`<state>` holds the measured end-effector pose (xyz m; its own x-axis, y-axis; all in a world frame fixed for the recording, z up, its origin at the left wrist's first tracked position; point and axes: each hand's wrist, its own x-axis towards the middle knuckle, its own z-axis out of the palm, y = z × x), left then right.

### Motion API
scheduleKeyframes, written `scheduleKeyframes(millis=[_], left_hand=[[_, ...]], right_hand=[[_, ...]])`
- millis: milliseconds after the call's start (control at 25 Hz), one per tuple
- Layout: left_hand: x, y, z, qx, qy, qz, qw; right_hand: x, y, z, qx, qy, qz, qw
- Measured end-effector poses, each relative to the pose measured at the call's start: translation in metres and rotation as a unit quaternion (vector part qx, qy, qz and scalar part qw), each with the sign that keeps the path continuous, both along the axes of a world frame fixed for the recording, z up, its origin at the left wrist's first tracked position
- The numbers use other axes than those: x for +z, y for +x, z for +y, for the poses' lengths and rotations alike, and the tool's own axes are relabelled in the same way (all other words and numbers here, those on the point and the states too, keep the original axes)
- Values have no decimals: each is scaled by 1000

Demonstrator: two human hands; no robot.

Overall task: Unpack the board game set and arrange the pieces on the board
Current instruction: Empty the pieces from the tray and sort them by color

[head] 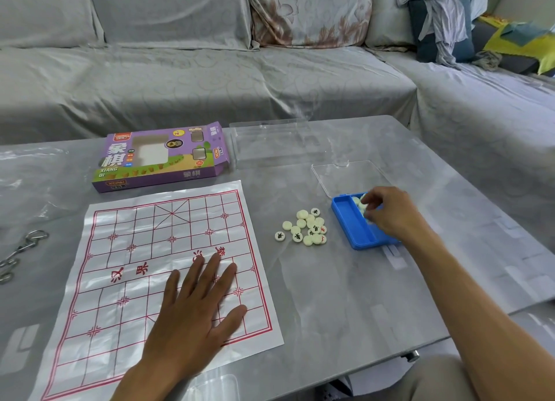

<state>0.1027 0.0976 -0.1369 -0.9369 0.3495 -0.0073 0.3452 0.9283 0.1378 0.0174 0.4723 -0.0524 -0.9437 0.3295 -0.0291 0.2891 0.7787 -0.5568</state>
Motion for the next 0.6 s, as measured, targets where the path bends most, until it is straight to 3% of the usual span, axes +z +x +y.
scheduleKeyframes(millis=[120, 160, 320, 400, 480, 600], left_hand=[[1, 0, 1, 0, -6, 1, 1000], [0, 0, 0, 0, -3, 3, 1000], [1, 0, 0, -3, -7, -5, 1000], [4, 1, 1, -5, -9, -24, 1000], [4, 0, 1, -2, 0, -16, 1000], [5, 1, 0, 2, 23, -2, 1000]], right_hand=[[6, -1, -45, 41, -148, 80, 985], [3, -1, -62, 68, -154, 83, 982], [-10, -6, -92, 130, -28, 78, 988], [2, -13, -68, 31, 120, 72, 990], [17, -10, -33, -81, 232, 0, 969], [19, 5, 4, -144, 242, -136, 950]])
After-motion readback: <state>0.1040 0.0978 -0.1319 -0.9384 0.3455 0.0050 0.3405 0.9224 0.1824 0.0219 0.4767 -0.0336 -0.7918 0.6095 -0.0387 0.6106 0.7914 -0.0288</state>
